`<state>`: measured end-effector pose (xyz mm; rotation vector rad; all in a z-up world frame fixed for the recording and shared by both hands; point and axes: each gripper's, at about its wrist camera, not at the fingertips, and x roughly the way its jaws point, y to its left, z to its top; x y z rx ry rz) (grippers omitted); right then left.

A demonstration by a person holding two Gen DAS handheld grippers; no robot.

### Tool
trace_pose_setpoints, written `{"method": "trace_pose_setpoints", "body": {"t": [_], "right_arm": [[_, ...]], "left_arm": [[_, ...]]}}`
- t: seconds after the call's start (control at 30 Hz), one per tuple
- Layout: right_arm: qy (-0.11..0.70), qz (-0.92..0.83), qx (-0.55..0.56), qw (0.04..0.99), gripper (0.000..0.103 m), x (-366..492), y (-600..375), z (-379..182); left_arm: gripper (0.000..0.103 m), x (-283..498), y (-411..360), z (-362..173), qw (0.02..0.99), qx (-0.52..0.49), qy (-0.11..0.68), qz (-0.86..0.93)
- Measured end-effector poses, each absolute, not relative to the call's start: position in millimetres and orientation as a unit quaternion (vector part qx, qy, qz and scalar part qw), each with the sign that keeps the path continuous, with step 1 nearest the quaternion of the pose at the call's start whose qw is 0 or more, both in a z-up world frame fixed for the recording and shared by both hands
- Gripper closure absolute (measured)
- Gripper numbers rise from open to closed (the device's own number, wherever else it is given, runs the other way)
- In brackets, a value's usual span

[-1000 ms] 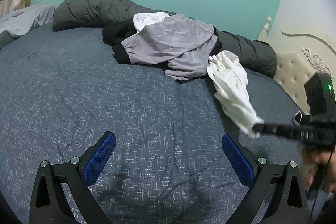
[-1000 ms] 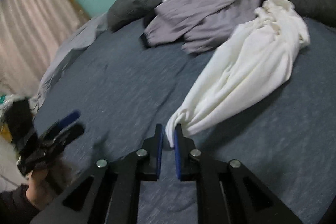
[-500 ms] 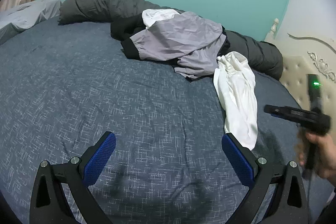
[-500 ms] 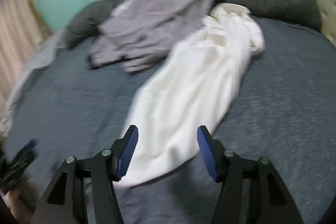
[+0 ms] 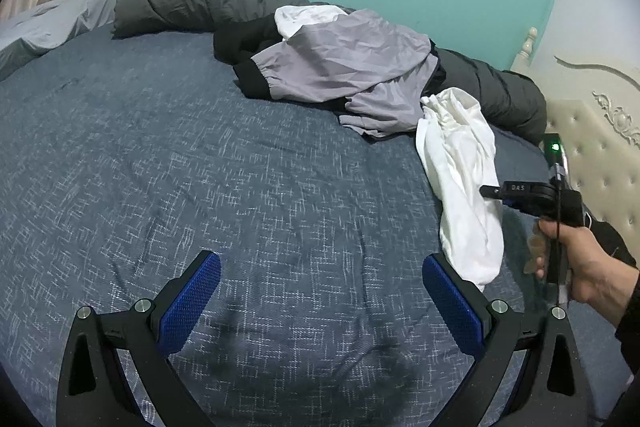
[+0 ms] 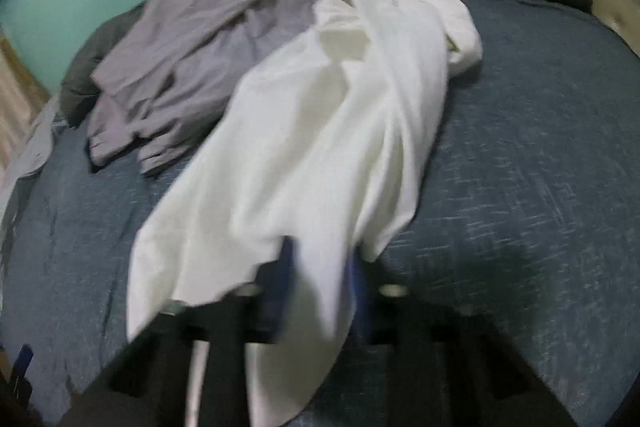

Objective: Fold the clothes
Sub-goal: 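Pull the white shirt toward the open bed area with the right gripper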

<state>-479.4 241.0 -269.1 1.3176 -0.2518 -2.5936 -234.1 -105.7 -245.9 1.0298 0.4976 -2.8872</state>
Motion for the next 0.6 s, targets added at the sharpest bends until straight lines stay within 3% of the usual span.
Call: {"method": "trace_pose_setpoints", "body": {"t": [0.07, 0.6], "right_arm": [[-0.087, -0.888, 0.433, 0.127, 0.098, -470, 239, -260], [-0.116, -0.856, 0.397, 0.311, 0.103, -293, 203, -183]], "left_arm": [[0.000, -234, -105, -246, 0.017, 0.332, 0.158, -0.930], [0.000, -216, -89, -227, 0.011, 0.301, 0.131, -0.944]]}}
